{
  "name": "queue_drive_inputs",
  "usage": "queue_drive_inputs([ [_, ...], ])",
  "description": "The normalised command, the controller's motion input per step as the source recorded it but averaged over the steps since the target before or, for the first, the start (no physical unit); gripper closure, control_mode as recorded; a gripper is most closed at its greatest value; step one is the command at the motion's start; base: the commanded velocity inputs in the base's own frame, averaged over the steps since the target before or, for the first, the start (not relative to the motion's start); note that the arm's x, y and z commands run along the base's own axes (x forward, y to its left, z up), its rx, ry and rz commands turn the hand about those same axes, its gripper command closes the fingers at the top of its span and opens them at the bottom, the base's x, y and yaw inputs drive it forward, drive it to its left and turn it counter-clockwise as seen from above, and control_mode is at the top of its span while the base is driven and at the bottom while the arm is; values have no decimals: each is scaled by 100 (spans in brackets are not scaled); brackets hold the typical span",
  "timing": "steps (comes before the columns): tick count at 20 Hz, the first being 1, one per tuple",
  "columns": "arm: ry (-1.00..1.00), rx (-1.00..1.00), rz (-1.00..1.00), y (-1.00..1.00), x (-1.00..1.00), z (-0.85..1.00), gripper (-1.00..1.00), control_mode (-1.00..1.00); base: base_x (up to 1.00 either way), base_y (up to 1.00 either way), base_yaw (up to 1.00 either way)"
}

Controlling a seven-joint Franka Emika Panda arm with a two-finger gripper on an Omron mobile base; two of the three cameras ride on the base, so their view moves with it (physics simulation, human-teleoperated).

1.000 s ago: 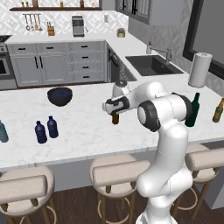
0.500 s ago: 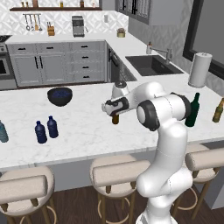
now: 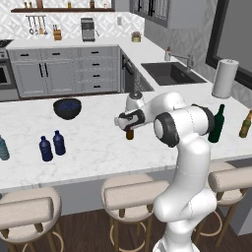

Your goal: Move the plastic bottles in the middle to the plastics group, and the glass bottles in the middle to the glass group.

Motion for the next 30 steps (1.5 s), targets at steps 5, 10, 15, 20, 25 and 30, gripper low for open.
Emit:
queue_drive_inputs([
  [5,0,0,0,0,0,0,-100,-100,0,0,0],
  [10,-5,0,0,0,3,0,-100,-100,0,0,0],
  [15,-4,0,0,0,4,-2,-100,-100,0,0,0],
  [20,0,0,0,0,0,0,100,-100,0,0,0],
  [25,0,0,0,0,0,0,100,-100,0,0,0],
  [30,0,0,0,0,-7,4,100,-100,0,0,0],
])
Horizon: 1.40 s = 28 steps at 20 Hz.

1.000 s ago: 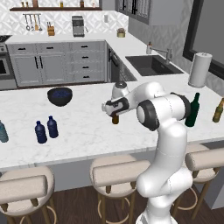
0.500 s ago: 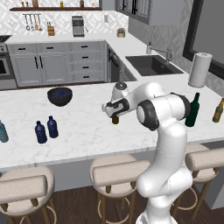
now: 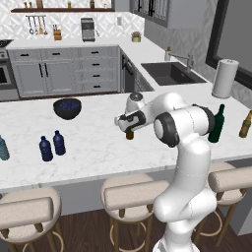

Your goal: Move the plastic bottles in the middle to the plastics group, and the glass bottles in the middle to the glass group.

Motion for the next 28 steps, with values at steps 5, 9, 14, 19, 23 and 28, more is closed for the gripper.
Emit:
queue_drive_inputs([
  [5,-1,0,-9,-30,-37,31,100,-100,0,0,0],
  [9,0,2,-16,-67,-45,37,100,-100,0,0,0],
  [14,0,4,-17,-90,-45,26,100,-100,0,0,0],
  [19,0,5,-19,-89,-53,19,100,-100,0,0,0],
  [23,0,0,-22,-86,-40,9,100,-100,0,0,0],
  [28,0,0,-24,-81,-14,0,100,-100,0,0,0],
])
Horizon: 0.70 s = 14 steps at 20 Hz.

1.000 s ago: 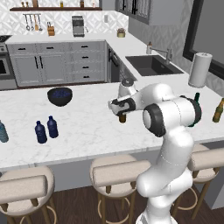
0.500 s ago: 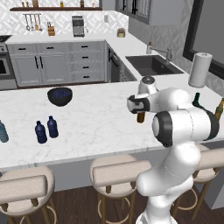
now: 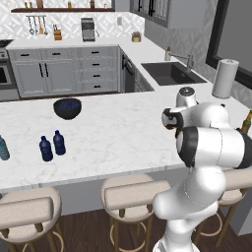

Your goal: Move the plastic bottles in the middle to the plastics group, and the glass bottles in the middle to the glass group.

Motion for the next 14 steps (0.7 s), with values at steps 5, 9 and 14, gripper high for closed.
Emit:
queue_drive_inputs([
  [5,0,0,-23,-69,0,0,100,-100,0,0,0],
  [9,-2,-1,-15,-39,0,0,100,-100,0,0,0],
  [14,-4,0,-7,-16,-1,0,100,-100,0,0,0],
])
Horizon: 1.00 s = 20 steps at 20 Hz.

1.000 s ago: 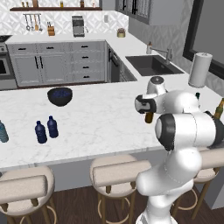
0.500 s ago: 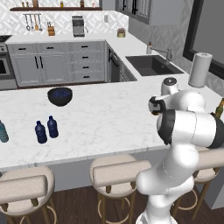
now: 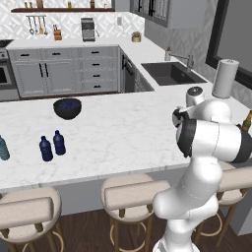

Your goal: Move the plastic bottles in the middle to the plastics group, and the glass bottles in the middle to the glass group.

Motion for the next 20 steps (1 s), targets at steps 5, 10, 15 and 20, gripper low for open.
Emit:
queue_drive_inputs([
  [5,-9,0,-1,0,-1,0,100,-100,0,0,0],
  [10,-7,-8,-3,0,0,0,100,-100,0,0,0],
  [15,2,-4,-7,-16,0,0,100,-100,0,0,0],
  [20,1,0,-3,-43,0,-2,100,-100,0,0,0],
])
